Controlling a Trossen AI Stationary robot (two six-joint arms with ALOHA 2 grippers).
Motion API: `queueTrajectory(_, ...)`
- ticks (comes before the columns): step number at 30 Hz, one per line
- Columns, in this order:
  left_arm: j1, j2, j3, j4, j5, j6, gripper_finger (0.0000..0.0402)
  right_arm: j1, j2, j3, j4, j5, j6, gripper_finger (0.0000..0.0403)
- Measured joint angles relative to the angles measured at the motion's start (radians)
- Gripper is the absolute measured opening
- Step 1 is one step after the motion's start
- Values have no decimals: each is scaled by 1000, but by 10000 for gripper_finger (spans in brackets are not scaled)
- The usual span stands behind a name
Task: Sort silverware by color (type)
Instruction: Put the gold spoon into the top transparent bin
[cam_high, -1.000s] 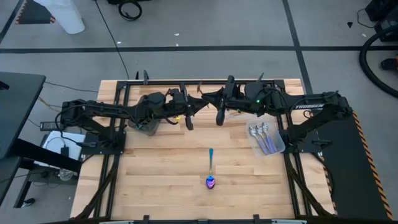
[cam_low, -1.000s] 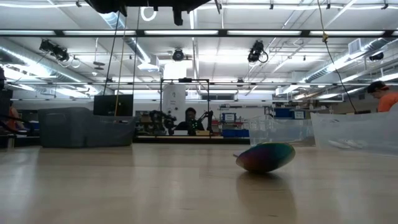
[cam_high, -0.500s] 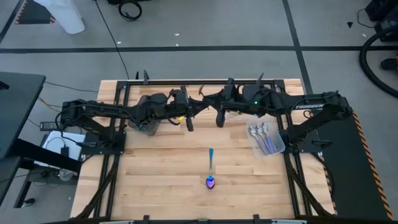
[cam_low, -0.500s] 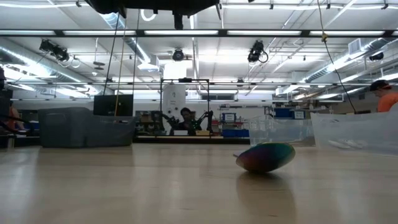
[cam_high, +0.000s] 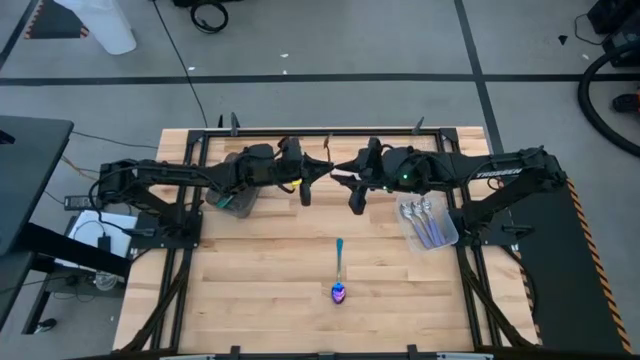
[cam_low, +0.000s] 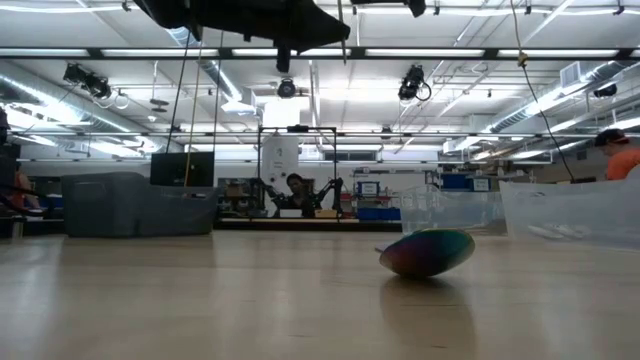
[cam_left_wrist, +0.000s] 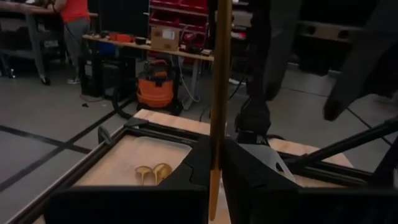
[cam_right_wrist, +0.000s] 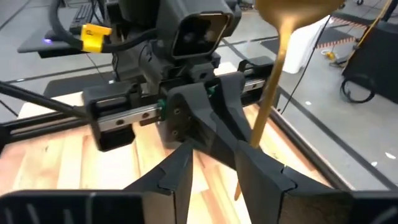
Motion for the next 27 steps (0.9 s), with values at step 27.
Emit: queueTrajectory(27,20,205,144,-5,-41,76,27,324,-59,0,-120,380,68,126)
